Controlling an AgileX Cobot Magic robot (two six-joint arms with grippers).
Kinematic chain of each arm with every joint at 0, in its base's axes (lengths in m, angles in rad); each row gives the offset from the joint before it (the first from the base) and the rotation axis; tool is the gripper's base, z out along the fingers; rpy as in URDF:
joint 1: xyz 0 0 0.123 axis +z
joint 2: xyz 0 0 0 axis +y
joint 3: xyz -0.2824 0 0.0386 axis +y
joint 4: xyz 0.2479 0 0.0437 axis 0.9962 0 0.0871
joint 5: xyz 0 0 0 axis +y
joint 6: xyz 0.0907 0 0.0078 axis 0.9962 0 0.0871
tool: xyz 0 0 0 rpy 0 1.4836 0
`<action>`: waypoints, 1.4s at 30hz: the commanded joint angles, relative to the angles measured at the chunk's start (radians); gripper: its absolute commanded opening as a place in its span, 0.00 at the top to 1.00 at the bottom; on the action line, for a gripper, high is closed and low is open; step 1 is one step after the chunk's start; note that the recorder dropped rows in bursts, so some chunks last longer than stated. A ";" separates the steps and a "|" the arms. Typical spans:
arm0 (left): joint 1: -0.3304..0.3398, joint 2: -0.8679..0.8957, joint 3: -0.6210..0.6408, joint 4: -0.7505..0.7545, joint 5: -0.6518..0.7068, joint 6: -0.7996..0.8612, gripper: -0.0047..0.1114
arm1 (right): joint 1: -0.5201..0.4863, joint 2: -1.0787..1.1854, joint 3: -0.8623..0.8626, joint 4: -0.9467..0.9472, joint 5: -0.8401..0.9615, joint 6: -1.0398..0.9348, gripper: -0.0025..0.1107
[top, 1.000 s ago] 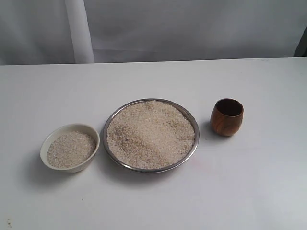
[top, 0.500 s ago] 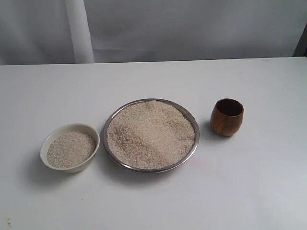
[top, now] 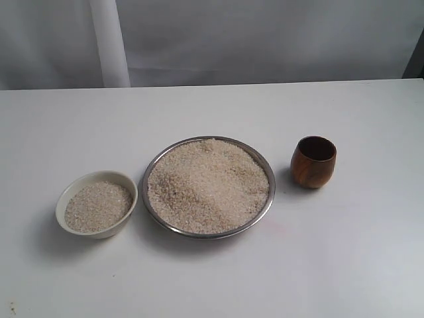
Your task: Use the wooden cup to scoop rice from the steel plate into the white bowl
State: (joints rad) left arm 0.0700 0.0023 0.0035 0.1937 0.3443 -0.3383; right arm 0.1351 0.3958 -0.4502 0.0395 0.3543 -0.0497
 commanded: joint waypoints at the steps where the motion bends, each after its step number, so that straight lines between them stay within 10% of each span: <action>1: 0.000 -0.002 -0.004 0.003 -0.007 -0.001 0.96 | -0.006 0.262 -0.191 0.005 -0.003 0.005 0.98; 18: 0.000 -0.002 -0.004 0.003 -0.007 -0.001 0.96 | -0.006 0.764 0.138 -0.161 -0.960 0.113 0.98; 42: 0.000 -0.002 -0.004 0.003 -0.007 -0.001 0.96 | -0.006 1.367 0.290 -0.343 -1.558 0.136 0.98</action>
State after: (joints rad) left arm 0.0700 0.0023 0.0035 0.1937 0.3443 -0.3383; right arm 0.1351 1.6992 -0.1644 -0.3006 -1.1551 0.1058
